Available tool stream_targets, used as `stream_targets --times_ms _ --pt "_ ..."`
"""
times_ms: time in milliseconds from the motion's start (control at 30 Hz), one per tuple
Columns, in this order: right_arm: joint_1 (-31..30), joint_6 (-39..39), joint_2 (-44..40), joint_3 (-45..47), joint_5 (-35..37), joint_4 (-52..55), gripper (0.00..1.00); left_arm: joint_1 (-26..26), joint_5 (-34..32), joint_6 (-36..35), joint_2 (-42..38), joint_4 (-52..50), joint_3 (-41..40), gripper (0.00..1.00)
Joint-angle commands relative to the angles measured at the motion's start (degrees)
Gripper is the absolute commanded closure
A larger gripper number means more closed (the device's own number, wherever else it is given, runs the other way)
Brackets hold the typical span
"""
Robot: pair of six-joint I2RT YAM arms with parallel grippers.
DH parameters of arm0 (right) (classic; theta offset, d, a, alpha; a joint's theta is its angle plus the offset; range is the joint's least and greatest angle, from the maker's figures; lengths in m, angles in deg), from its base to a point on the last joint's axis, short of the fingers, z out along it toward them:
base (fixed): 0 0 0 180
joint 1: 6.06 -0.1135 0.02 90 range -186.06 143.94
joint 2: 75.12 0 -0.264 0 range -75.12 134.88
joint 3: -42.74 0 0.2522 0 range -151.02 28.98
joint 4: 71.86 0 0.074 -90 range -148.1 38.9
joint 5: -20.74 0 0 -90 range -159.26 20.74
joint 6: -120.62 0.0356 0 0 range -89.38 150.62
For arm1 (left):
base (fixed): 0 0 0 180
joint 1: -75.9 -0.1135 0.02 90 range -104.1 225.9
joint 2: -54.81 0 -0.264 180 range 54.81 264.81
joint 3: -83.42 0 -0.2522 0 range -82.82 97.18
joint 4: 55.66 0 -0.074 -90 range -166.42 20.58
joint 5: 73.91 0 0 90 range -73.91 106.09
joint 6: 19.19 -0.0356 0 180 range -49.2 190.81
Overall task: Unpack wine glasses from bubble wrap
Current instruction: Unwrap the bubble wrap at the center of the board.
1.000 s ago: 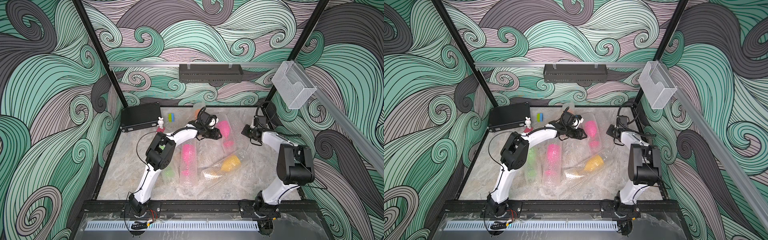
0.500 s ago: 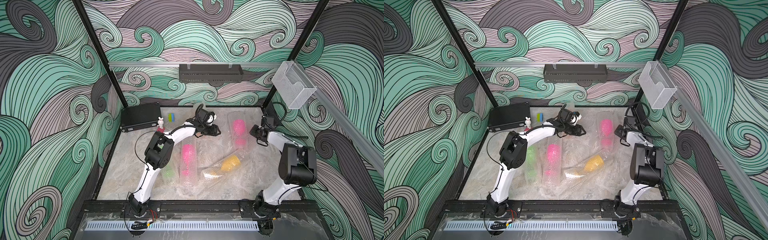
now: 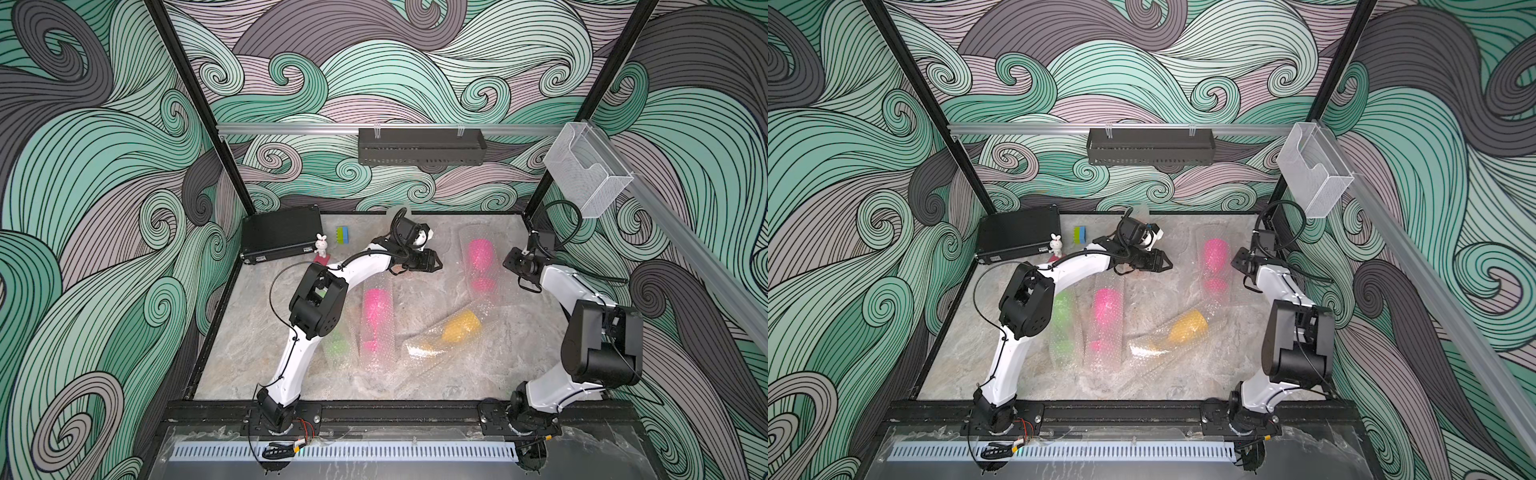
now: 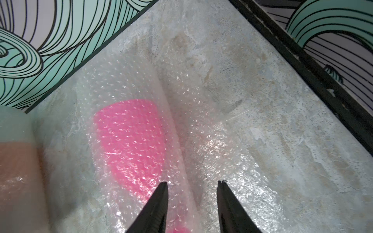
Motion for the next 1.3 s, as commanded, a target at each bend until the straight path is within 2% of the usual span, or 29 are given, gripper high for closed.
stream_targets --times_ms 0,133,300,733,933,1067,1267 --pt "-0.8 0.4 2.3 1.1 -4.8 -0.3 0.55 -0.4 1.2 0.8 -3.4 0.0 0.9 0.48" --pt "-1.0 1.5 5.3 1.5 -10.7 -2.9 0.47 -0.6 1.2 0.7 -4.3 0.3 -0.1 0.48" --pt "-2.4 2.4 6.7 1.4 -15.5 -5.8 0.46 -1.2 1.4 1.3 -5.1 0.8 -1.3 0.48" --pt "-14.6 -1.8 8.0 -5.1 -9.3 -0.7 0.49 -3.3 1.8 2.0 -7.2 1.2 -4.5 0.48" --pt "-19.6 -2.0 9.2 -9.4 -11.2 0.9 0.48 -4.7 1.9 2.2 -8.2 -0.1 -5.4 0.49" --pt "-20.0 -1.0 9.0 -10.3 -15.3 0.5 0.48 -6.0 2.5 2.2 -8.9 -1.3 -5.9 0.49" --pt "-19.8 -3.8 5.3 -11.1 -12.5 4.3 0.48 -6.7 3.1 2.7 -9.2 -1.5 -6.2 0.49"
